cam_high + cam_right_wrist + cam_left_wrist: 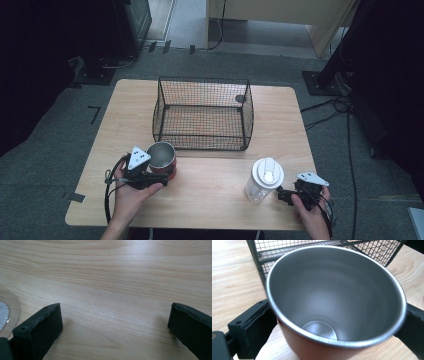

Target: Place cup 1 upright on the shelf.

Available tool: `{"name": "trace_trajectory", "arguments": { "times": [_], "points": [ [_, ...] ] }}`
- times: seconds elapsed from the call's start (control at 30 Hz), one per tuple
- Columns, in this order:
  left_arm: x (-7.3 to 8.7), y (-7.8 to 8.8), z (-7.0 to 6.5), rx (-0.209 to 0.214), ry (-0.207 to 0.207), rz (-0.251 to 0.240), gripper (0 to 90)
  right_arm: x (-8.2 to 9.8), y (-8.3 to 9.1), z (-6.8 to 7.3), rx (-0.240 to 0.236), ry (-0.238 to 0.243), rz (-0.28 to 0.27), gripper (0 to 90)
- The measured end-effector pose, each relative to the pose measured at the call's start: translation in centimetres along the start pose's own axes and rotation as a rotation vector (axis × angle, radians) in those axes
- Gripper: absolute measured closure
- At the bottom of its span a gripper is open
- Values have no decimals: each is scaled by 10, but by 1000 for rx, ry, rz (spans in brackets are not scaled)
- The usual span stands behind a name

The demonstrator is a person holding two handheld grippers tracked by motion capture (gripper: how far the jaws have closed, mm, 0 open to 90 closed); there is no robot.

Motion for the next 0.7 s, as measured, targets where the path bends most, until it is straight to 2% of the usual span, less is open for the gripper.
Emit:
{"name": "trace_trajectory", "arguments": {
  "times": [0.1,0.3,0.5,0.63,0.67,0.7],
  "points": [
    [0,-7,-3,-23,-1,-1,5,0,0,0,0,0,0,0],
    [2,-15,-3,-44,-1,10,27,0,0,0,-1,-1,-1,0],
    [1,-17,-4,-102,-17,-32,74,0,0,0,-1,-1,0,0],
    [0,-17,-5,-111,-20,-37,78,0,0,0,-1,-1,-1,0],
    [0,-16,-7,-107,-28,-43,78,0,0,0,-1,-1,-1,0],
    [-2,-14,-8,-115,-38,-71,79,0,0,0,-1,-1,0,0]
  ]
}}
Point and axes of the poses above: each handheld gripper's, and its own axes: y roughly backward along the jaws, x roughly out of its underside, z roughly to its left, the point moved 6 cm from there along -y, roughly forward along the jaws, and after that the axes turned 6 degrees about -x, right-handed, at the moved point
